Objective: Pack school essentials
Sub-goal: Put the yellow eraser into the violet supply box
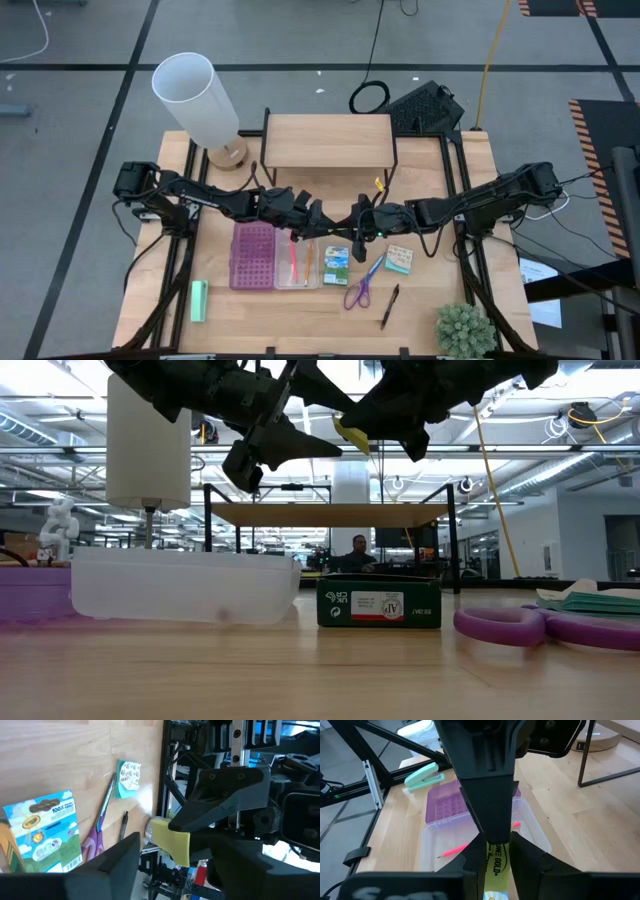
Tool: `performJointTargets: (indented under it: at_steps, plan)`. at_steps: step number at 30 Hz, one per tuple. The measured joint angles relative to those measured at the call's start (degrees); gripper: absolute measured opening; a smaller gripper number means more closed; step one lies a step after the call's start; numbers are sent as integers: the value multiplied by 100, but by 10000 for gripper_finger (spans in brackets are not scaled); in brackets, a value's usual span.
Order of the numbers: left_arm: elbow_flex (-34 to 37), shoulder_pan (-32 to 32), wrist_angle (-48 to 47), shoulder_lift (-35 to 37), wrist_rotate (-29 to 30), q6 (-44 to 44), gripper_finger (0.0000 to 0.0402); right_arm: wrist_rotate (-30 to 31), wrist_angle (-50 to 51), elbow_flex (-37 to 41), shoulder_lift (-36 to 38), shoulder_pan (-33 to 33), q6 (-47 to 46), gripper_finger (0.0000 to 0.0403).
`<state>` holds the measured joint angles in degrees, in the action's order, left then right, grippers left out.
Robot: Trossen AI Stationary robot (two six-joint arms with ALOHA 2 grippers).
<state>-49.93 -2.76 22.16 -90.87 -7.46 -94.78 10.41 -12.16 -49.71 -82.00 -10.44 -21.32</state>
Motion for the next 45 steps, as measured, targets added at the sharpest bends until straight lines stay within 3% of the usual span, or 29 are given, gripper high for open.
performJointTargets:
  at_steps: [14, 17, 24, 30, 38, 45]
  plan:
    - [9, 0, 52, 0, -2, 466, 47, 9, 4, 0, 2, -2, 105, 64]
    - [9, 0, 53, 0, -4, 554, 17, 24, 20, 0, 2, -2, 105, 79]
    - [9, 58, 91, 0, -370, 739, 30, -28, -4, -4, 2, 0, -99, 207]
    - [7, 204, 18, 134, -845, 1305, 12, -446, 27, -4, 116, -9, -839, 304]
    - [2, 186, -127, 588, -1103, 2119, 12, -439, 711, -4, 808, -52, -1361, 333]
    - [0, 197, -1196, 1245, -1322, 2895, 12, -445, 1104, -4, 1280, -39, -1313, 334]
